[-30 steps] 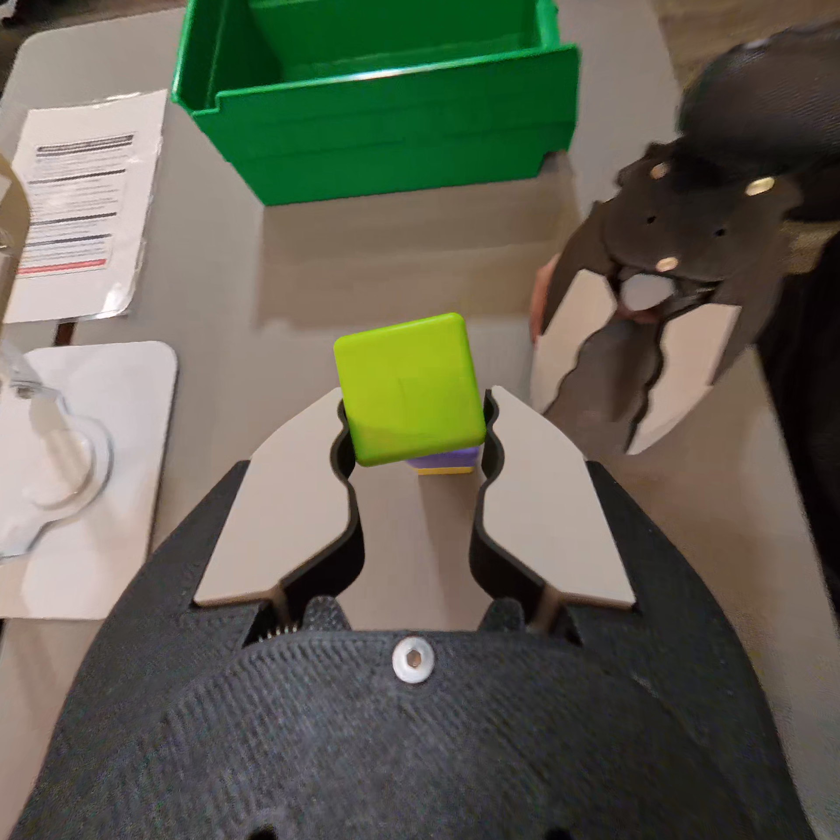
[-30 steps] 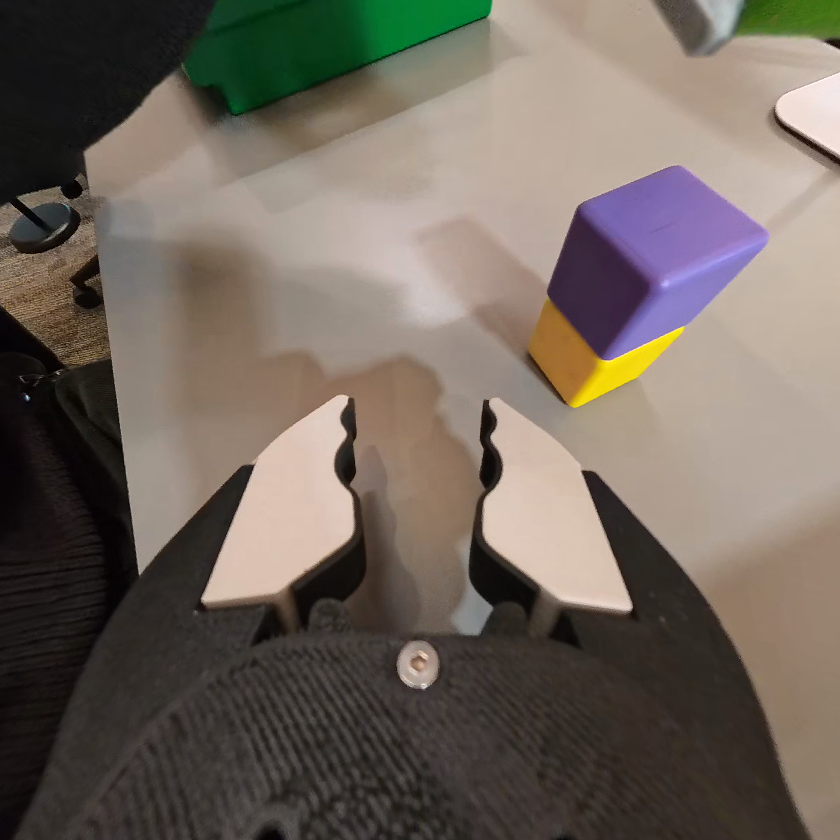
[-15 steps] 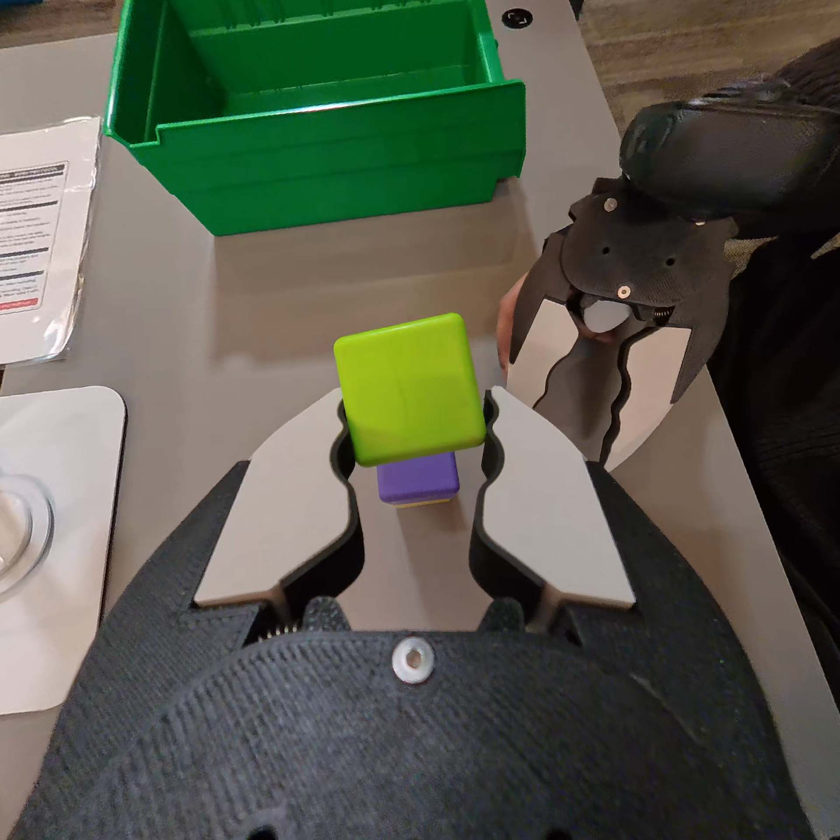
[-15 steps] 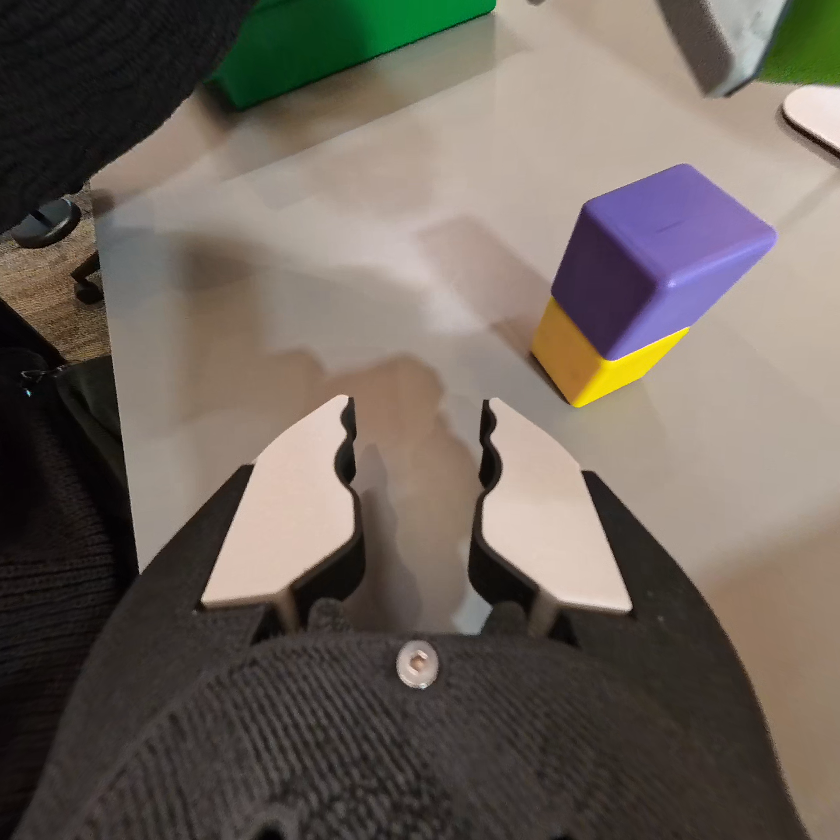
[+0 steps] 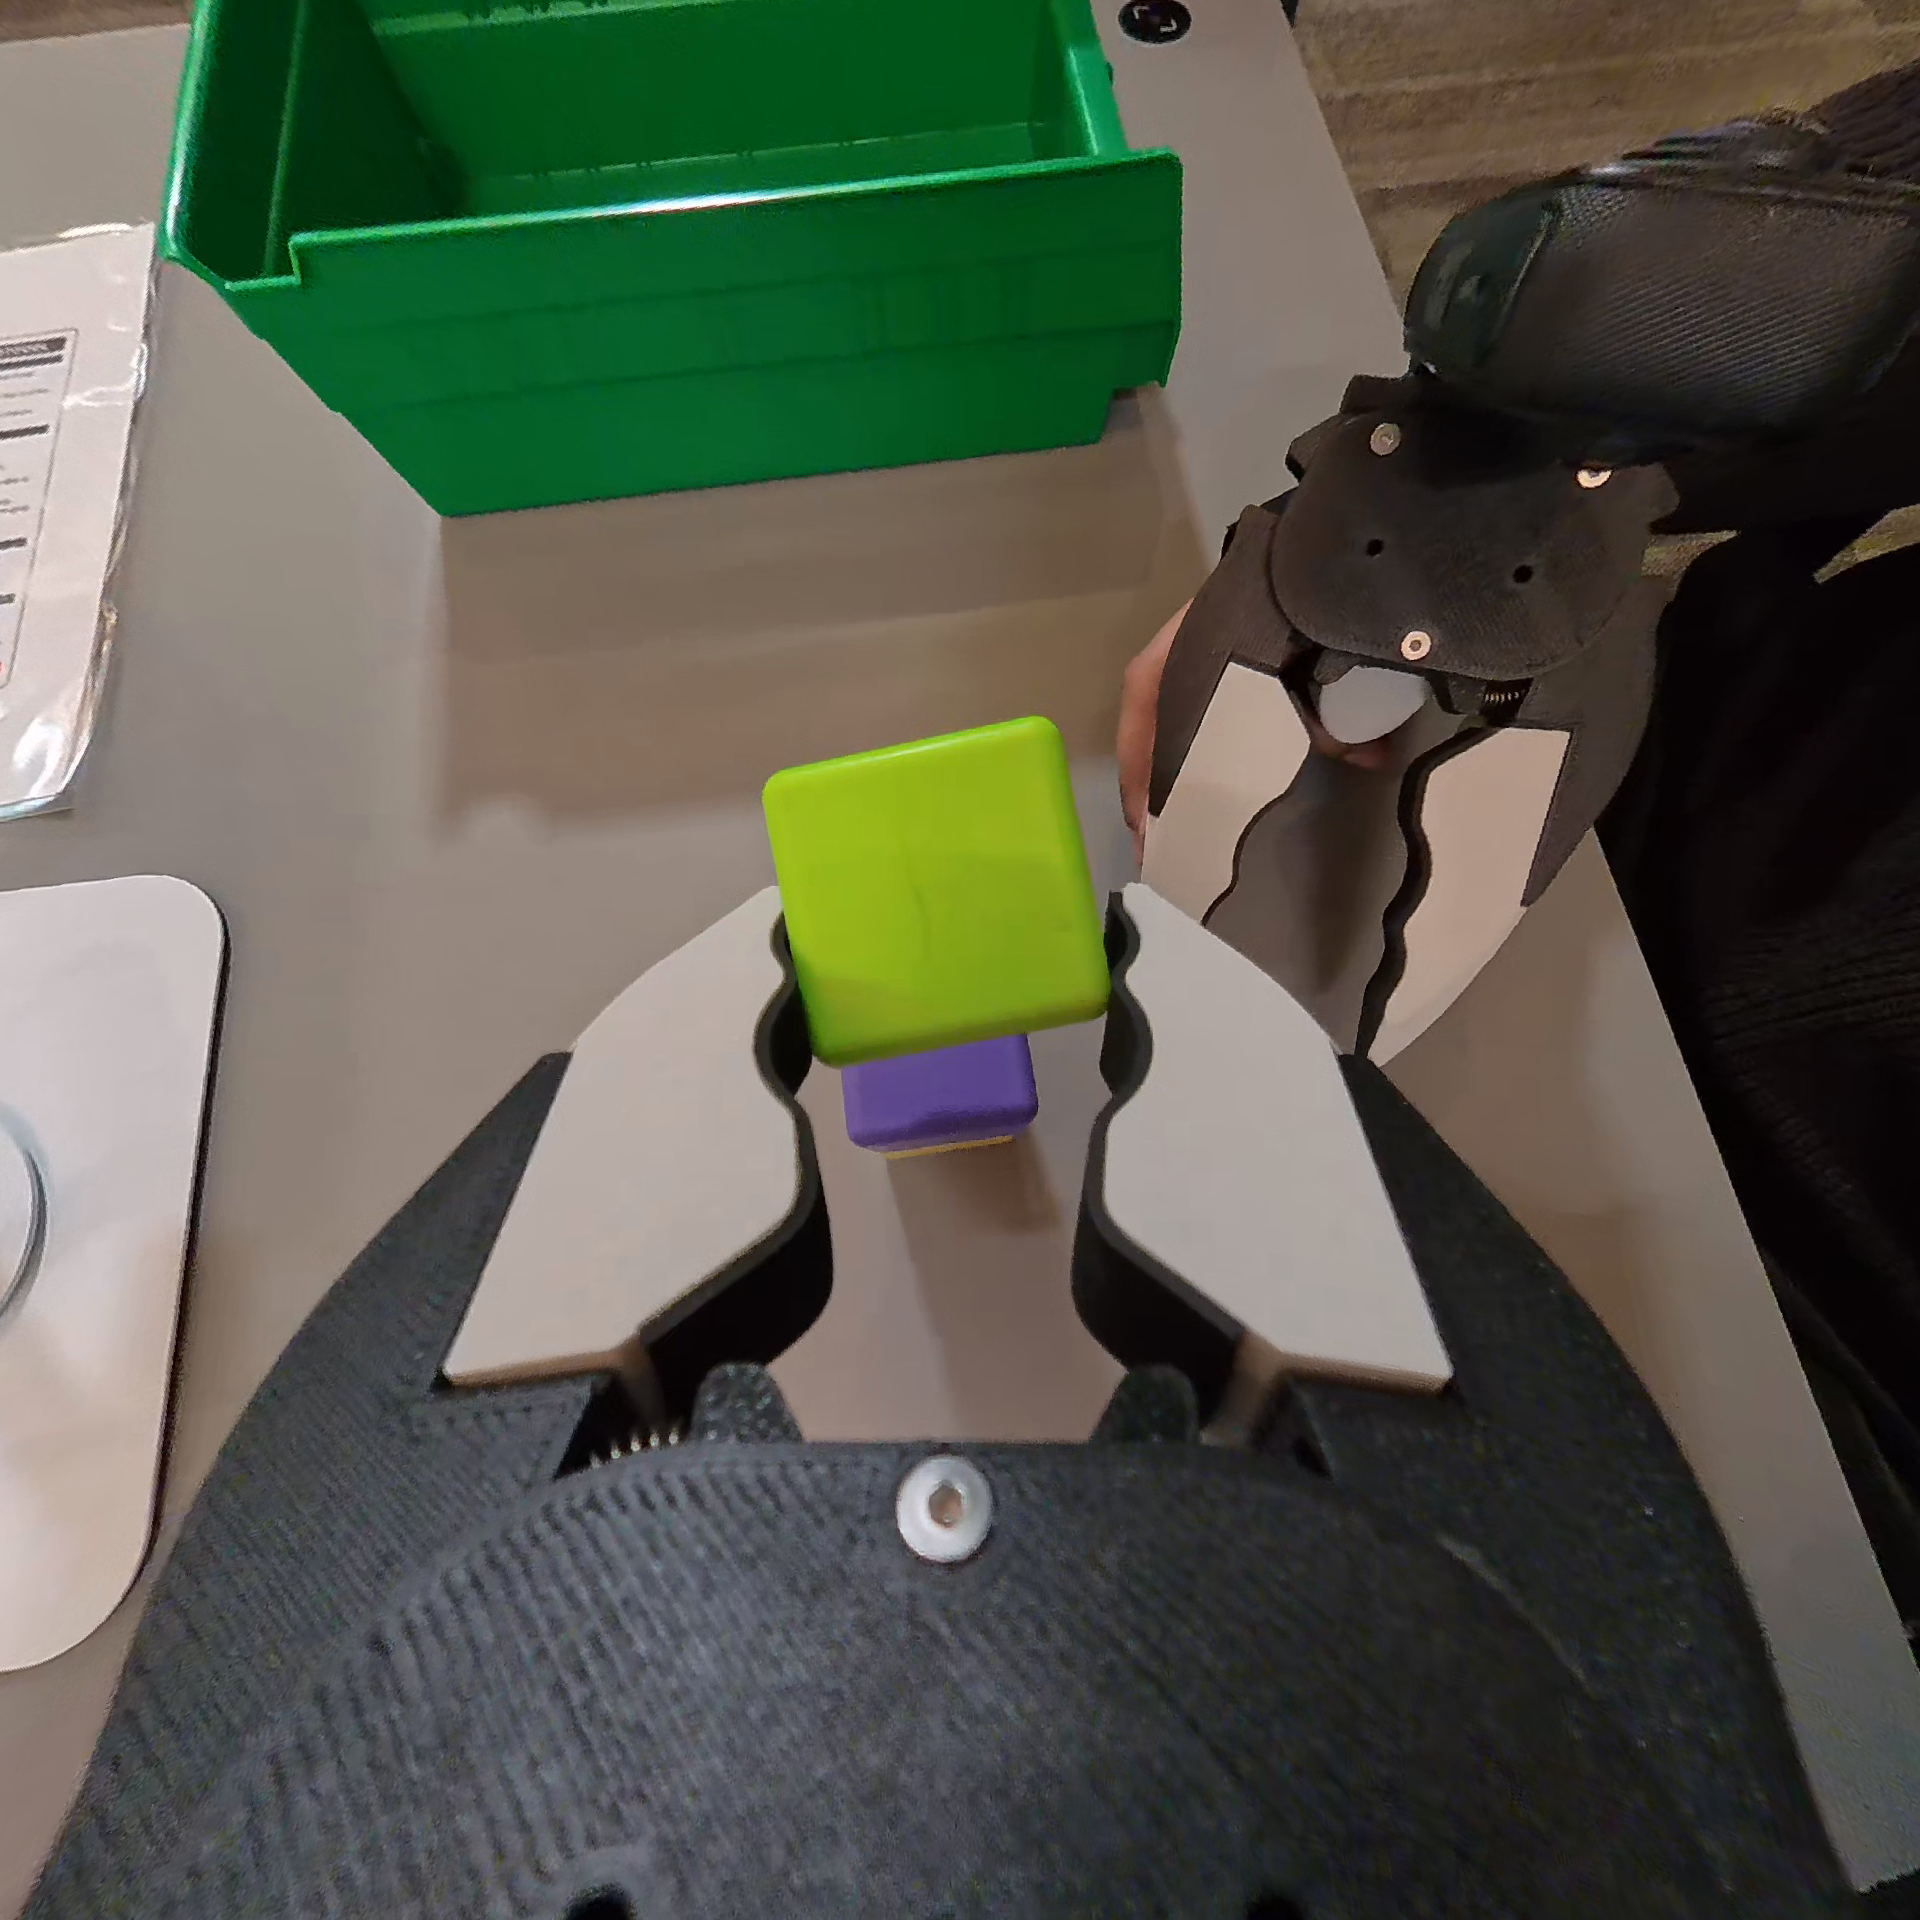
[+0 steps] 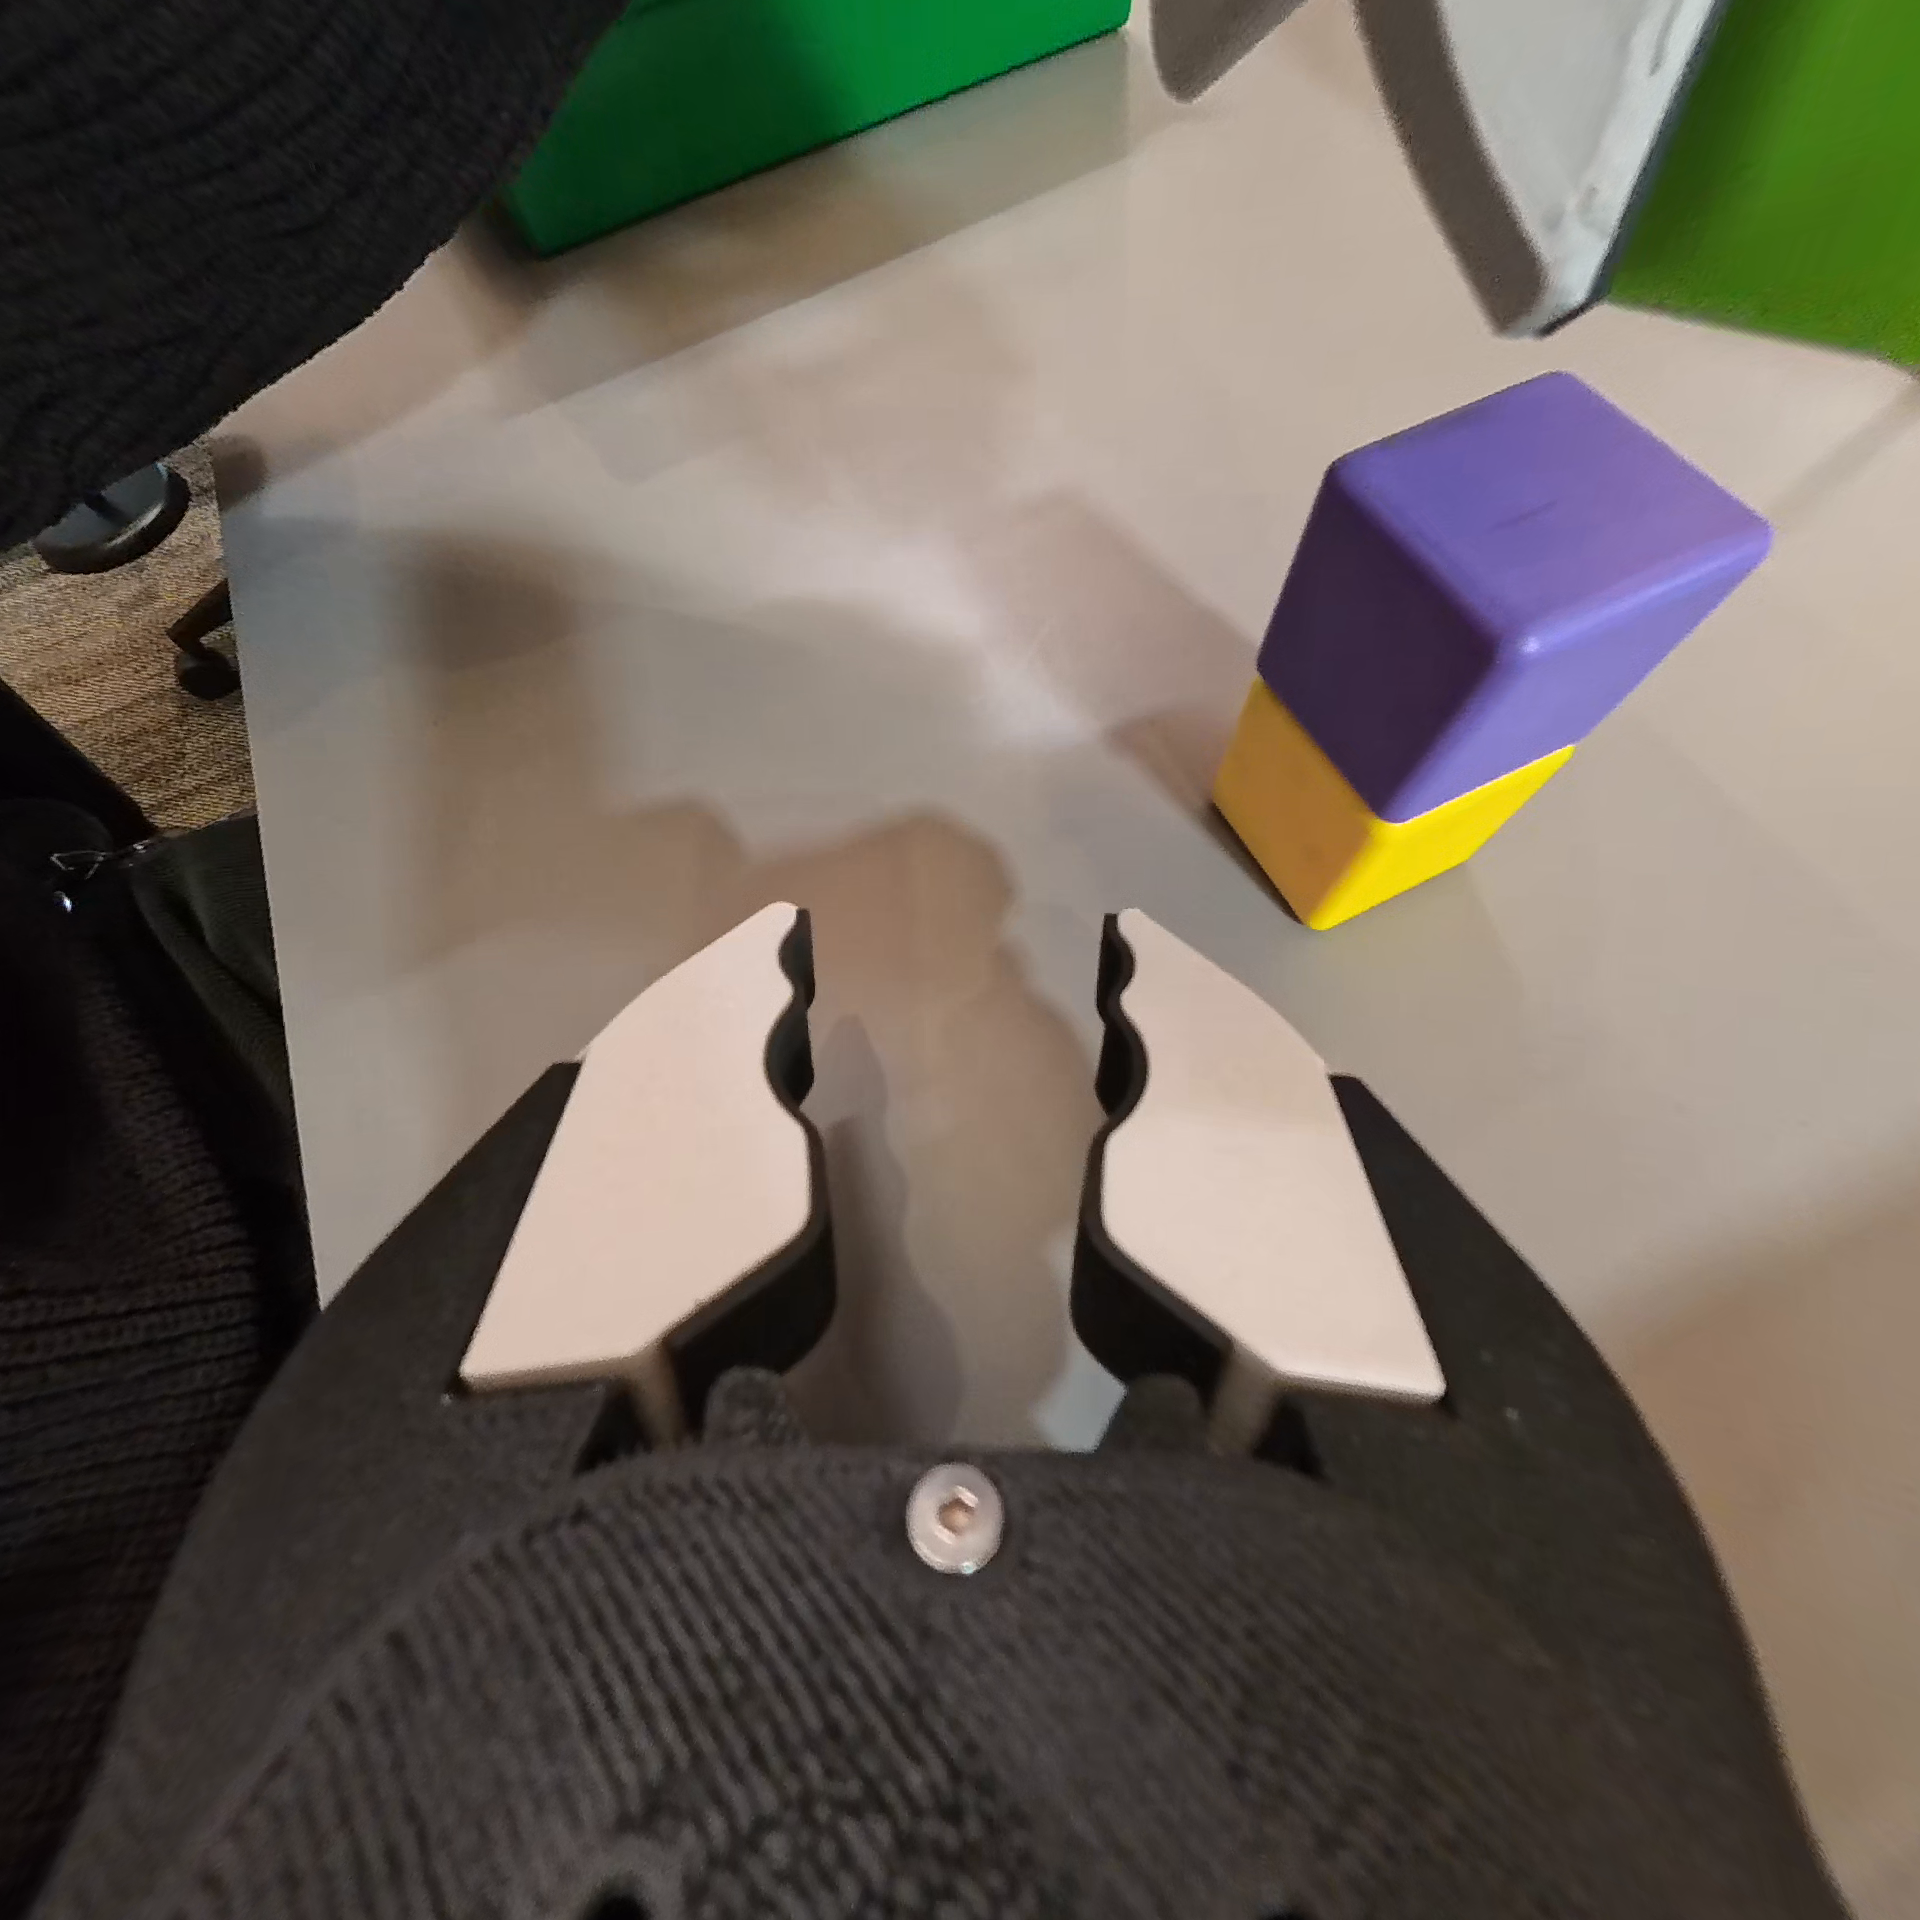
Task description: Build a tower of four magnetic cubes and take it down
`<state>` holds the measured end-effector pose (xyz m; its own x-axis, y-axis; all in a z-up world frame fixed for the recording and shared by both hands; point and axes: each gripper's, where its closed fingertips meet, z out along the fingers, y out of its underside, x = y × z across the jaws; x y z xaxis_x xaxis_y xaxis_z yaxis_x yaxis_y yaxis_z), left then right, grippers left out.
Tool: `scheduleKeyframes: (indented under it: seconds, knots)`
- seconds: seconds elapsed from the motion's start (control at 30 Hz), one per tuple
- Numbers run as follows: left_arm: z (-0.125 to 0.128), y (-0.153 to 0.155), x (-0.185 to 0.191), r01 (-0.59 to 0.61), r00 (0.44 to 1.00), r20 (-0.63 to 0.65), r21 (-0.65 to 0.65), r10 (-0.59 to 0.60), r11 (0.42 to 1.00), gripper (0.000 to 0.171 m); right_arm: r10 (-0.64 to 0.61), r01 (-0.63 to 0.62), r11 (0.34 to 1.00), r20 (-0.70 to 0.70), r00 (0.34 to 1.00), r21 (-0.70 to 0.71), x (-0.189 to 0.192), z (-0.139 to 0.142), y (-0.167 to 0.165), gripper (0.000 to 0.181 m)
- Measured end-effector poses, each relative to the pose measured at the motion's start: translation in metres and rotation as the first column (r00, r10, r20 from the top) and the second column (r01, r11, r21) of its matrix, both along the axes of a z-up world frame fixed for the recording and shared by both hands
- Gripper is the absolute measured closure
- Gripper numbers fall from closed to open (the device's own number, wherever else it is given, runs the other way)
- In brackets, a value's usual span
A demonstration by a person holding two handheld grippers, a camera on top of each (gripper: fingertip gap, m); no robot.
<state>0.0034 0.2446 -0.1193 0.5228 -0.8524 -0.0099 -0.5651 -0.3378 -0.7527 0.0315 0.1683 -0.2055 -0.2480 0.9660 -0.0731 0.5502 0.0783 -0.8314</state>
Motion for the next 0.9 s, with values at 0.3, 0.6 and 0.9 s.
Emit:
scheduleKeyframes:
  seconds: [0.3,0.6,0.9]
  knots:
    - [-0.007,-0.003,-0.006,0.034,0.999,0.000,-0.025,-0.034,0.999,0.117,0.003,-0.003,1.000,0.000,1.000,0.002,0.000,0.000,-0.001,0.128]
    - [-0.015,-0.006,-0.012,0.032,0.994,-0.101,-0.073,-0.040,0.997,0.117,0.007,-0.007,1.000,0.001,1.000,0.009,0.000,0.000,-0.001,0.128]
    - [-0.028,-0.003,-0.015,0.026,0.992,-0.117,-0.091,-0.037,0.996,0.117,0.007,-0.007,1.000,0.002,1.000,0.009,0.000,-0.001,-0.001,0.128]
